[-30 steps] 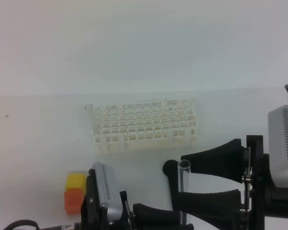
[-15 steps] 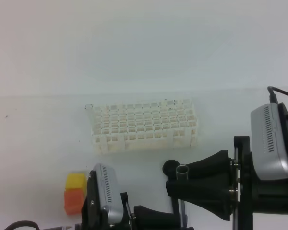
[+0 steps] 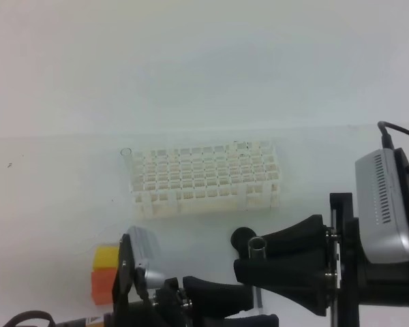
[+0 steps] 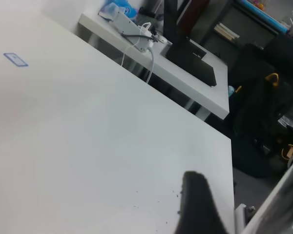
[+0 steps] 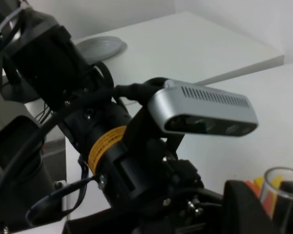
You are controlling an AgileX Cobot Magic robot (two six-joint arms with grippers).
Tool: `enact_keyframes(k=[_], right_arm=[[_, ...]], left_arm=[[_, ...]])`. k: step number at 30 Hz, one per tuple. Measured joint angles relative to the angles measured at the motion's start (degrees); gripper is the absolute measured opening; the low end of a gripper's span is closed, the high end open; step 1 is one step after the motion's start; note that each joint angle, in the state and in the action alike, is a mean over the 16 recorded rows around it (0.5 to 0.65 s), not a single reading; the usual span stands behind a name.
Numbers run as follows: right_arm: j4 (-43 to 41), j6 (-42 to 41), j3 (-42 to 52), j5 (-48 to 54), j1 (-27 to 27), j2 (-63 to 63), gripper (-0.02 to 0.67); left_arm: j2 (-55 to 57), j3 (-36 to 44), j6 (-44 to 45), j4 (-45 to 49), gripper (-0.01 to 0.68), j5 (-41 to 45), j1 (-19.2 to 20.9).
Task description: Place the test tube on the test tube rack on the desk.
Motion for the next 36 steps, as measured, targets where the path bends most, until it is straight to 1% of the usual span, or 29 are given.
enact_keyframes(k=[4, 9, 12, 18, 25, 28, 31, 34, 36], right_arm=[[-0.8, 0.2, -0.6, -1.0, 0.0, -1.7, 0.121], [-3.5, 2.3, -1.3, -4.5, 0.0, -5.0, 0.121], [-5.6, 4.1, -1.8, -7.6, 0.0, -7.6, 0.121], [-9.6, 7.7, -2.2, -14.3, 0.0, -13.1, 0.121], [-12.3, 10.1, -2.2, -19.2, 0.0, -19.0, 0.12], [-13.1, 10.7, -2.2, -20.1, 0.0, -20.9, 0.12], [-14.0, 11.2, -2.1, -20.7, 0.0, -22.3, 0.12], [-14.8, 11.8, -2.0, -21.0, 0.0, -23.2, 0.12], [-15.2, 12.1, -1.8, -21.1, 0.0, -23.5, 0.12]], left_arm=[[-0.6, 0.0, -1.0, 0.1, 0.353, 0.0, 0.0], [-2.1, 0.0, -1.8, 1.1, 0.314, 0.1, 0.0], [-3.5, 0.0, -2.6, 1.9, 0.271, 0.1, 0.0], [-7.6, 0.0, -5.5, 3.3, 0.165, 0.1, 0.0], [-16.7, 0.0, -11.2, 5.2, 0.041, 0.8, 0.0], [-22.3, 0.0, -14.8, 6.4, 0.012, 3.6, 0.0], [-28.8, 0.0, -18.6, 7.8, 0.003, 8.0, 0.0], [-35.8, 0.0, -21.8, 9.8, 0.0, 14.2, 0.0], [-40.4, 0.0, -23.7, 11.8, 0.0, 19.7, 0.0]])
